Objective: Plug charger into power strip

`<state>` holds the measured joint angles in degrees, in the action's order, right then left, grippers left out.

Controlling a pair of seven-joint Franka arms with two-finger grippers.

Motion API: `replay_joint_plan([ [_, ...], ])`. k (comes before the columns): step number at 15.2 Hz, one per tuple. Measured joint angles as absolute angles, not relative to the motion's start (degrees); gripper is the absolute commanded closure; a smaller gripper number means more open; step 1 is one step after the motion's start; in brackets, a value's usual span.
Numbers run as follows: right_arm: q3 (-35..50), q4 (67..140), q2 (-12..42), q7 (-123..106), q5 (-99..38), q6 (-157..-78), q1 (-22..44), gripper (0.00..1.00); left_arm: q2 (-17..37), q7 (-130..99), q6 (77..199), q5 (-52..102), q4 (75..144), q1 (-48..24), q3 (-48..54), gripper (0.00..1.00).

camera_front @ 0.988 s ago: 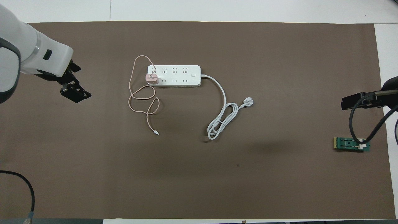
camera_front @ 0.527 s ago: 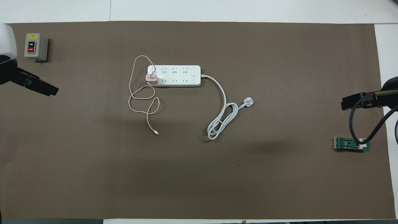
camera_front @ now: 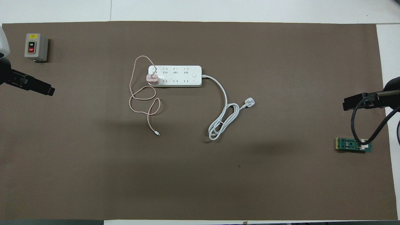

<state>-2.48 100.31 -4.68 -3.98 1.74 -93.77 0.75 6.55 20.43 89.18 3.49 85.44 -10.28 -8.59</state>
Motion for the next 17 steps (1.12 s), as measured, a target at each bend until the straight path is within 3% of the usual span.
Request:
replay_joint_plan([
  [8,-2.49,100.31,-4.68,-3.98,1.74,-93.77,0.48,0.0,6.15,2.01,85.48,2.17,85.43,-9.69,-8.57,0.0],
  [14,-2.49,100.32,-4.68,-3.98,1.74,-93.77,0.47,0.0,5.72,-0.61,83.07,2.31,84.65,2.15,0.09,0.0],
  [17,-2.49,100.32,-4.68,-3.98,1.74,-93.77,0.47,0.0,3.88,-3.38,82.26,2.17,84.93,2.67,2.36,0.0],
])
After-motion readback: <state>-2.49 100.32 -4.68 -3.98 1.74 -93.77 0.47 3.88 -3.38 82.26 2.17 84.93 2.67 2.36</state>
